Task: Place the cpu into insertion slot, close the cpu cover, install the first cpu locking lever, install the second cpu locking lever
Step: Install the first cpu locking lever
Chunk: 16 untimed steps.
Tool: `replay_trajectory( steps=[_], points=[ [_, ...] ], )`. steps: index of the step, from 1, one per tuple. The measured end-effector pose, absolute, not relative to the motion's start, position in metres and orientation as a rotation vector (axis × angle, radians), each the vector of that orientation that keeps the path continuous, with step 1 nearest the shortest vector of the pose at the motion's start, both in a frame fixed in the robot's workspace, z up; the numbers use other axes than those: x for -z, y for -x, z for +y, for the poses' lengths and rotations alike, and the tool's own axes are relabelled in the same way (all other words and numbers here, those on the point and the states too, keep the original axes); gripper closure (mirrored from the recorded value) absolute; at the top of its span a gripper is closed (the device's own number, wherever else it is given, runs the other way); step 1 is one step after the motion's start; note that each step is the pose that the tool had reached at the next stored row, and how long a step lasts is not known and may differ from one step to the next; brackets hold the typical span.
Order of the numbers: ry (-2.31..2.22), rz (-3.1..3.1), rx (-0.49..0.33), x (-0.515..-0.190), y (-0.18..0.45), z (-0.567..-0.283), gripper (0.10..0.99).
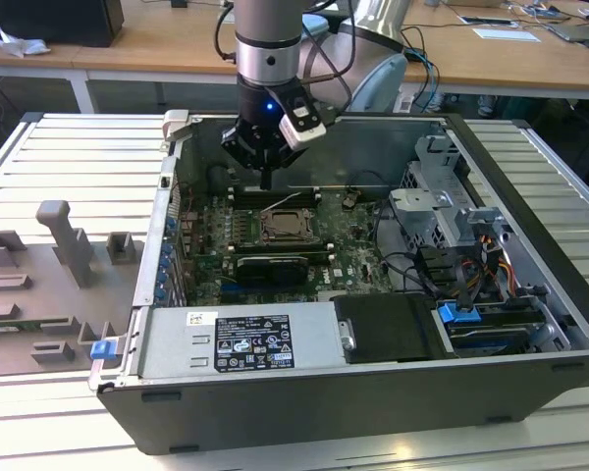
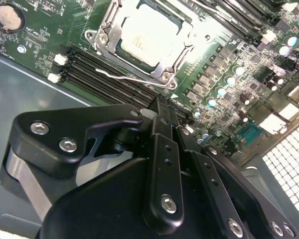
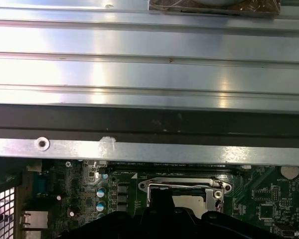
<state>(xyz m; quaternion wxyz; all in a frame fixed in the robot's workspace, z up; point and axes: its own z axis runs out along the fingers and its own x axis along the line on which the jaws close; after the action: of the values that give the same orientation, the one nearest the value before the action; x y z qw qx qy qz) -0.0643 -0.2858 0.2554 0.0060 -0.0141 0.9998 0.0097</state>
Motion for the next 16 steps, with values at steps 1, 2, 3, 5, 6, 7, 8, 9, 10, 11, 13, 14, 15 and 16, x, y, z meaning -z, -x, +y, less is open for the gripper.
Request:
replay_trajectory(
  steps=[1,2,3,5,6,7,8,9,10,11,13,14,15,16],
  points=[
    [0.044,3.129,-0.030,-0.255,0.063,-0.286,0.980],
    [0.044,3.129,-0.030,-0.255,0.062,-0.286,0.980],
    [0.044,3.129,-0.030,-0.255,0.060,-0.286,0.980],
    [0.044,3.129,-0.030,-0.255,0.059,-0.286,0.980],
    [0.044,3.129,-0.030,-0.255,0.057,-0.286,0.980],
    [0.044,3.129,-0.030,-0.255,0.056,-0.286,0.980],
    [0.044,3.129,-0.030,-0.255,0.055,-0.286,0.980],
    [0.044,3.129,-0.030,-0.255,0.053,-0.286,0.980],
    [0.044,3.129,-0.030,-0.255,0.050,-0.286,0.980],
    [0.044,3.129,-0.030,-0.255,0.047,-0.286,0.980],
    [0.044,3.129,-0.030,-0.254,0.042,-0.286,0.980],
    [0.044,3.129,-0.034,-0.253,0.041,-0.286,0.980],
    [0.044,3.129,-0.043,-0.253,0.041,-0.286,0.980],
    [0.044,3.128,-0.066,-0.253,0.041,-0.286,0.980]
  ],
)
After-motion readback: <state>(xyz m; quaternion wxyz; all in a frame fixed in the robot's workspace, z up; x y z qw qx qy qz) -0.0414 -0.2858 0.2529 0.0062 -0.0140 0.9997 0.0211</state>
